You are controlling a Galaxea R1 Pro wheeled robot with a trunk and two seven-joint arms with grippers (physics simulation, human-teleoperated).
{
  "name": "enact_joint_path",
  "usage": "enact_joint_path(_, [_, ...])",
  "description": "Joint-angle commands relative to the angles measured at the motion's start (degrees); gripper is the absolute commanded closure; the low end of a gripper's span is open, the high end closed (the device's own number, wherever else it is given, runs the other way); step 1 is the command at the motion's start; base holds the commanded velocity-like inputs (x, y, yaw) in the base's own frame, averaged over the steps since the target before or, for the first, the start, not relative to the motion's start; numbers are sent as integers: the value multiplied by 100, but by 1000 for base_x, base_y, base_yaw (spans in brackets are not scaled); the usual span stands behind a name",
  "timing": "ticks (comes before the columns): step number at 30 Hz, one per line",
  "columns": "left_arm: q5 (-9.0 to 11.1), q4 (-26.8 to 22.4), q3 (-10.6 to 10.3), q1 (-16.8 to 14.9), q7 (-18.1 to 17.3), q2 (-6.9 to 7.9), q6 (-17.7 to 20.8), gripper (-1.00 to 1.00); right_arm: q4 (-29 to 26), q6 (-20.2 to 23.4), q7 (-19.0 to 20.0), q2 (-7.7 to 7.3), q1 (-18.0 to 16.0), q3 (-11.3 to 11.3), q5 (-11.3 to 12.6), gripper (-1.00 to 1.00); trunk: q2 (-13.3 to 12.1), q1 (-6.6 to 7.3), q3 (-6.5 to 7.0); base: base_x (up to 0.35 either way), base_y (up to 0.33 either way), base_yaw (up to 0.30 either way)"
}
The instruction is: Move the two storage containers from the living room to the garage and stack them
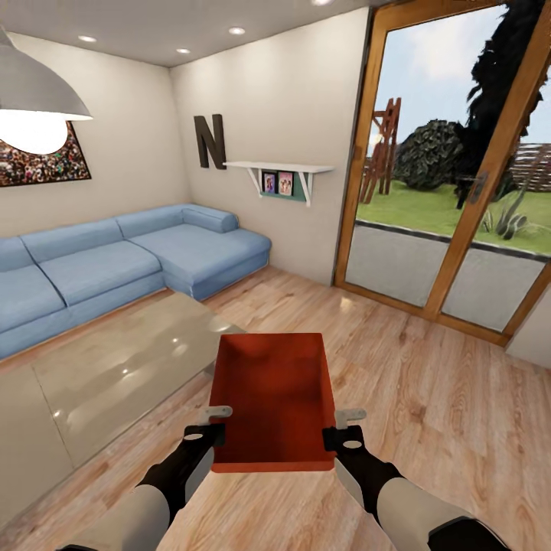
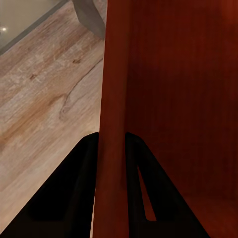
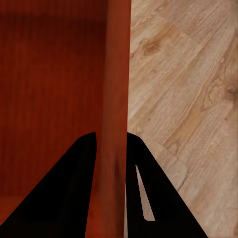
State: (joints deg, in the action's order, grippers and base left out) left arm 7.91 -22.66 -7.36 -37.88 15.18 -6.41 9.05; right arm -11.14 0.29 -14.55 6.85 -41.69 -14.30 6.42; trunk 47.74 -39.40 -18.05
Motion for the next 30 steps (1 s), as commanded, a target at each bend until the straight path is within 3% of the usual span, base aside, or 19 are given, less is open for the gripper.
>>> enact_joint_path(1, [193,7,-13,0,73,-1,27,100,-19,-306,-171,1,-6,103,-52,100,5,-1,2,0,0,0])
enact_joint_path(30, [193,-1,-13,0,73,-1,27,100,-19,-304,-162,1,-6,103,-50,100,5,-1,263,0,0,0])
